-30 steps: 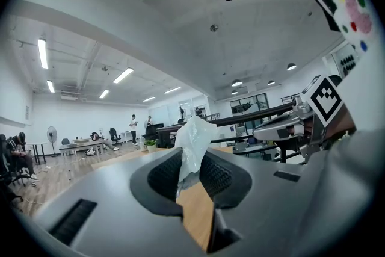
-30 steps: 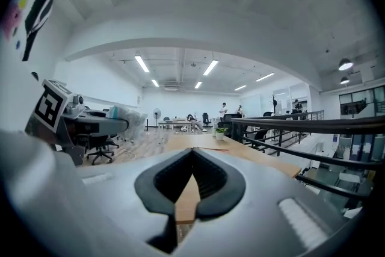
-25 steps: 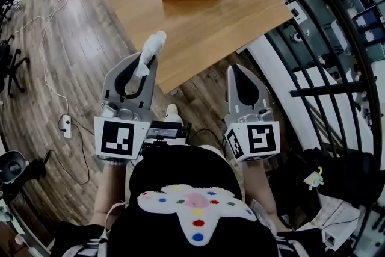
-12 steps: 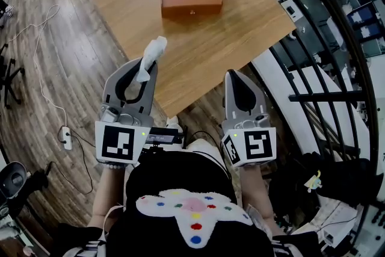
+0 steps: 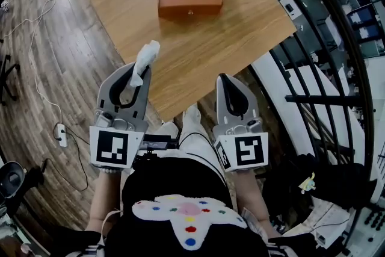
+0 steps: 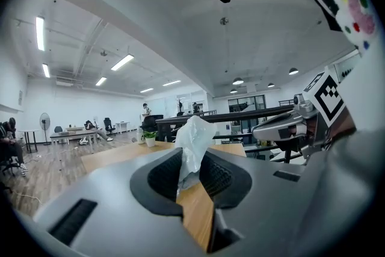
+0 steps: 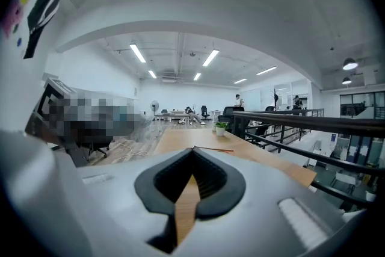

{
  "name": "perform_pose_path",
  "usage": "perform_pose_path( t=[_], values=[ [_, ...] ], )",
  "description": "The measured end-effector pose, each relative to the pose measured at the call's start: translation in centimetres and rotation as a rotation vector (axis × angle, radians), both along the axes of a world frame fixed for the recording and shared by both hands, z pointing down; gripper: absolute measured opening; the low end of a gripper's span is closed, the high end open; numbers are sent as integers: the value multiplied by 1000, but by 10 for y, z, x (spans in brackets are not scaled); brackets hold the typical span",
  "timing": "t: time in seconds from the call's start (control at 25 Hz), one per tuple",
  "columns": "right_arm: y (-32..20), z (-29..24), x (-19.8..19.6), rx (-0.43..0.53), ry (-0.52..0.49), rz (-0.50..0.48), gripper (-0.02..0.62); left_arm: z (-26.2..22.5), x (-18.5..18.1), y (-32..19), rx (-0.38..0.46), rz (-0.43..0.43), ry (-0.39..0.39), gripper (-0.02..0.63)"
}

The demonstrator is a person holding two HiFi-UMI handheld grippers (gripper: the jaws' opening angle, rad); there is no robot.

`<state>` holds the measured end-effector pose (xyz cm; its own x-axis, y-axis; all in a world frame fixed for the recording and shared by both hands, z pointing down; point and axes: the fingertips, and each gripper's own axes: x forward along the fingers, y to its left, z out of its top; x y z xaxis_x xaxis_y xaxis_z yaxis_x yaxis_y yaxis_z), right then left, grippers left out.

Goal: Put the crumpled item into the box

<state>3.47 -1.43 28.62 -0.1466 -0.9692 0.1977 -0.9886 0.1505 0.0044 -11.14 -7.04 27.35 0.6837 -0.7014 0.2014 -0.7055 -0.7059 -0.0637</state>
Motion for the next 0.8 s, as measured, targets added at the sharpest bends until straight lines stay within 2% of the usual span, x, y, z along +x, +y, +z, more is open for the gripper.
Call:
perform_pose_path(
  t=[0.56,0.64,0.8],
  values=[
    [-39,23,7,-35,-22,-116,9,18,14,-14,-27,-72,-18,69],
    [-48,27,12,-50,-30,-133,93,19,20,-20,-30,-86,-23,69],
    [-74,31,20,-72,-26,-170,98,20,27,-38,-50,-123,-29,69]
  ],
)
